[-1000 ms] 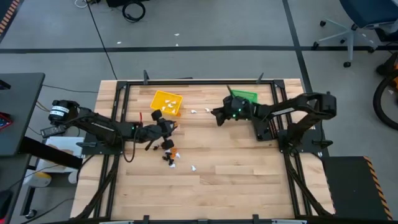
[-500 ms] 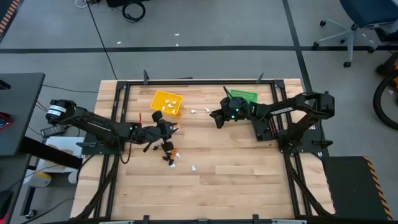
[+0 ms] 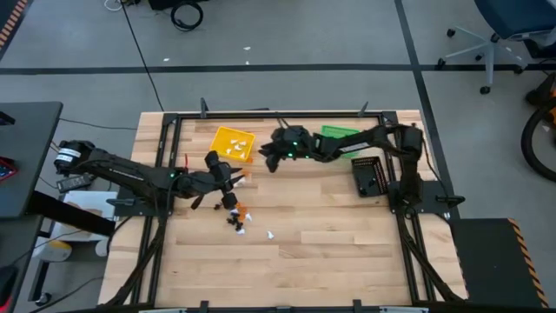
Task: Sort Halloween decoration
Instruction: Put the white ghost toy into the yellow bin
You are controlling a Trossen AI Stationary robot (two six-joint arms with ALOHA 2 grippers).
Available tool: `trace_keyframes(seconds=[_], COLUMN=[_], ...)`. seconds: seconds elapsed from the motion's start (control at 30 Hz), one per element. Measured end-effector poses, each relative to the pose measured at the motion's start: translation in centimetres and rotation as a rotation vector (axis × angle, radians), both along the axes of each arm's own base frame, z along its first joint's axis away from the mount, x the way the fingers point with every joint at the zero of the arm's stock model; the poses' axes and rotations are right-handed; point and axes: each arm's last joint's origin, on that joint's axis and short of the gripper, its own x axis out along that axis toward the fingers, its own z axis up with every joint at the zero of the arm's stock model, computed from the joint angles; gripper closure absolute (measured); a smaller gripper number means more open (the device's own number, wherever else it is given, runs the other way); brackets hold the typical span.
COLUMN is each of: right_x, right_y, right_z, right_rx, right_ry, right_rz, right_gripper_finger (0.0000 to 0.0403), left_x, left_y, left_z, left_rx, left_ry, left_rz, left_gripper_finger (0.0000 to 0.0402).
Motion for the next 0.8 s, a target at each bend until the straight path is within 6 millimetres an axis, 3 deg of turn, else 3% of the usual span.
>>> trace_keyframes(seconds=[0.23,0.6,0.8], right_x=[4.4,9.7,11.7], right_y=[-1.3,-2.0,-2.3], right_z=[0.0,-1.9,-2.8], right_rx=[-0.079,-0.092,-0.143], right_ry=[-0.021,-0.046,-0.011], right_rz=[0.051,0.066,-0.053], right_gripper_finger=[0.0293,0.0293,0.0293], left_x=[-0.1,-0.3,-0.3], left_y=[-0.3,-1.1,-1.4], left_z=[0.0,-0.1,-0.2], left_rx=[-0.001,-0.006,0.002], left_ry=[0.008,0.017,0.026], left_rz=[-0.013,-0.048,-0.069], left_gripper_finger=[0.032,0.032,0.032])
